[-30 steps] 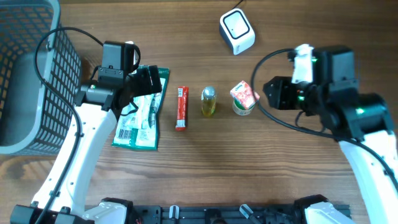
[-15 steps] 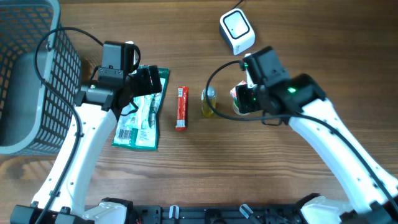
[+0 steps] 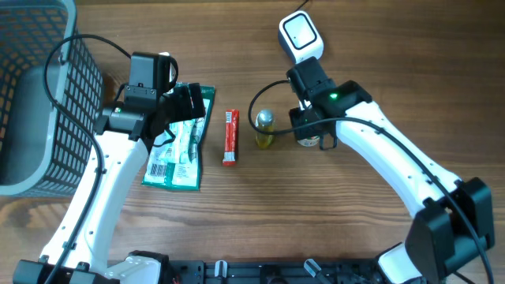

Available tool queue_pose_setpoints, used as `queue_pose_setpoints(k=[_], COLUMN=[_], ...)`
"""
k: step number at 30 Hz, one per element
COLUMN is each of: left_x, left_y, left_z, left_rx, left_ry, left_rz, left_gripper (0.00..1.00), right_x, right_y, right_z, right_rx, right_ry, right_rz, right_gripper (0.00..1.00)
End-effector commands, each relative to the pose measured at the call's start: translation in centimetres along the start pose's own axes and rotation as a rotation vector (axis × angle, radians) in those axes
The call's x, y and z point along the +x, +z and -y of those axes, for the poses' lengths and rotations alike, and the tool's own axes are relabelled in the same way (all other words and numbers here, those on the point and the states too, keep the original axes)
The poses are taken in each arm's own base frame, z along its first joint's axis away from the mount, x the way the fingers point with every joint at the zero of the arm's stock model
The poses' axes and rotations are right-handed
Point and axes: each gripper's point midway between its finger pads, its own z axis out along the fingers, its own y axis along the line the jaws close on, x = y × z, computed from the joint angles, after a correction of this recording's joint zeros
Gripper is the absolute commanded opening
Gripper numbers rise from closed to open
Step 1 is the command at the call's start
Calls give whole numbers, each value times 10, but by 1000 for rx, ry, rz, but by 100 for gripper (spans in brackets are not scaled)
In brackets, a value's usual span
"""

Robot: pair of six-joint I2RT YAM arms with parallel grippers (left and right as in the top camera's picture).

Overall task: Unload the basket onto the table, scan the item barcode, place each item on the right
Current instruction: 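Close the right gripper on the Kleenex tissue pack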

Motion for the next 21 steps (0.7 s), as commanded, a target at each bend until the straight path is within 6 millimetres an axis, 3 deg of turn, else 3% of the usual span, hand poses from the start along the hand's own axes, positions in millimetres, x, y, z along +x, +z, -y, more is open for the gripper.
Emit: queue_pose_setpoints(k=[1,21], left_x=[-2,-2], left_y=[0,0], left_z=[-1,-1], left_rx=[4,4], left_ry=[-5,-5], left_rz=[1,1], left_gripper=[100,100], right_x=[-5,-13], right_y=[4,10], right_z=[1,-2], right_rx=[17,13], right_ry=[-27,-76], right_rz=[12,32], right_gripper=[52,41])
